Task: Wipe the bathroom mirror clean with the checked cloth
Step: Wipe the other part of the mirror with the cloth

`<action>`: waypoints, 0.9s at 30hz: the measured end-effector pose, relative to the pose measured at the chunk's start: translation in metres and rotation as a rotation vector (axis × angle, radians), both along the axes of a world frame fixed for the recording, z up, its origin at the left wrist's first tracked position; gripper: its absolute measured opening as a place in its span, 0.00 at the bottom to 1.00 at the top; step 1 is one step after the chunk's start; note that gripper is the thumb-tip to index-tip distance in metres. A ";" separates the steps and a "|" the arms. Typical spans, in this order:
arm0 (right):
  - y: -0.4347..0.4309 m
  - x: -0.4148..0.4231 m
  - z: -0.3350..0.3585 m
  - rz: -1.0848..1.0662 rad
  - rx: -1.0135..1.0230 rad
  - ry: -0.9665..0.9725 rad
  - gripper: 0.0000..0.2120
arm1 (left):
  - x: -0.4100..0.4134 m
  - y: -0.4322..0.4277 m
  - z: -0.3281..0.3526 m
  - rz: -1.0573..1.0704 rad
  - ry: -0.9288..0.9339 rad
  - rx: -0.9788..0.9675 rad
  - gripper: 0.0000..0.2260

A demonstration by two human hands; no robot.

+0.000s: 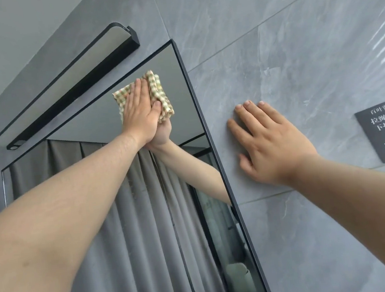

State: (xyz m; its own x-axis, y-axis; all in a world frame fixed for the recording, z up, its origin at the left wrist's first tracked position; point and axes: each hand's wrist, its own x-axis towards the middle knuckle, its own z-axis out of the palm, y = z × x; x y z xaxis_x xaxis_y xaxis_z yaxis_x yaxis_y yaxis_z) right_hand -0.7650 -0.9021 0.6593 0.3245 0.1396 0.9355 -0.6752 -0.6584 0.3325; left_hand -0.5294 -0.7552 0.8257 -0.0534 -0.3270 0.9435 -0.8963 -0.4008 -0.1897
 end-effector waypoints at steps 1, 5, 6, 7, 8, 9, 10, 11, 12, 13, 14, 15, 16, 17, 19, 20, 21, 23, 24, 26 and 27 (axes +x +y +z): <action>0.000 0.000 0.000 -0.001 -0.003 -0.003 0.33 | 0.000 0.002 -0.006 -0.004 -0.008 0.017 0.30; 0.001 0.000 0.000 -0.008 -0.003 0.001 0.33 | 0.007 0.012 -0.061 0.025 -0.070 0.083 0.31; 0.001 -0.001 0.000 -0.012 0.000 0.003 0.33 | 0.009 0.014 -0.079 0.034 -0.092 0.108 0.31; 0.001 0.000 0.000 -0.013 0.003 0.003 0.33 | 0.011 0.016 -0.098 0.037 -0.110 0.135 0.32; 0.001 0.000 0.000 -0.013 0.003 0.002 0.33 | 0.014 0.019 -0.116 0.037 -0.121 0.163 0.32; 0.002 0.000 0.000 -0.012 0.000 0.001 0.33 | 0.017 0.022 -0.133 0.037 -0.126 0.196 0.32; 0.003 0.001 -0.001 -0.014 -0.003 0.002 0.33 | 0.020 0.024 -0.150 0.038 -0.131 0.230 0.32; 0.003 0.000 -0.001 -0.017 -0.006 0.001 0.33 | 0.024 0.026 -0.165 0.040 -0.140 0.253 0.32; 0.003 0.000 -0.001 -0.020 -0.008 -0.002 0.33 | 0.026 0.027 -0.181 0.039 -0.146 0.265 0.32; 0.003 0.000 0.000 -0.023 -0.012 -0.004 0.33 | 0.027 0.027 -0.194 0.038 -0.143 0.270 0.33; 0.003 0.000 0.000 -0.025 -0.015 -0.003 0.33 | 0.027 0.027 -0.207 0.037 -0.136 0.273 0.33; 0.004 0.000 -0.001 -0.026 -0.015 -0.001 0.33 | 0.025 0.027 -0.219 0.035 -0.131 0.277 0.33; 0.004 0.000 -0.001 -0.027 -0.014 -0.001 0.33 | 0.024 0.027 -0.231 0.033 -0.133 0.283 0.32; 0.003 0.000 -0.001 -0.025 -0.015 -0.004 0.33 | 0.023 0.027 -0.244 0.036 -0.140 0.291 0.32; 0.003 0.000 -0.001 -0.023 -0.021 -0.010 0.33 | 0.022 0.028 -0.267 0.049 -0.160 0.302 0.32; 0.003 0.000 -0.001 -0.023 -0.021 -0.011 0.33 | 0.023 0.027 -0.275 0.046 -0.166 0.302 0.32; 0.003 0.000 -0.001 -0.022 -0.022 -0.012 0.33 | 0.024 0.027 -0.281 0.040 -0.165 0.300 0.32; 0.003 0.000 -0.001 -0.023 -0.025 -0.011 0.33 | 0.026 0.027 -0.286 0.031 -0.151 0.302 0.33; 0.004 0.000 -0.001 -0.028 -0.026 -0.007 0.33 | 0.026 0.028 -0.284 0.032 -0.142 0.309 0.33; 0.003 0.001 -0.001 -0.031 -0.024 -0.006 0.33 | 0.023 0.027 -0.272 0.033 -0.104 0.306 0.32; 0.002 0.001 -0.001 -0.028 -0.025 -0.008 0.33 | 0.021 0.026 -0.260 0.035 -0.062 0.287 0.33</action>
State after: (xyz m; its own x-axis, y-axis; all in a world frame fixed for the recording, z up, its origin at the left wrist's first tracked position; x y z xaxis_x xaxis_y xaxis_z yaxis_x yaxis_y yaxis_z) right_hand -0.7641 -0.8999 0.6584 0.3209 0.1537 0.9346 -0.6963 -0.6306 0.3428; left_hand -0.5088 -0.7292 0.5654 -0.0925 -0.5830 0.8072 -0.8659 -0.3532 -0.3543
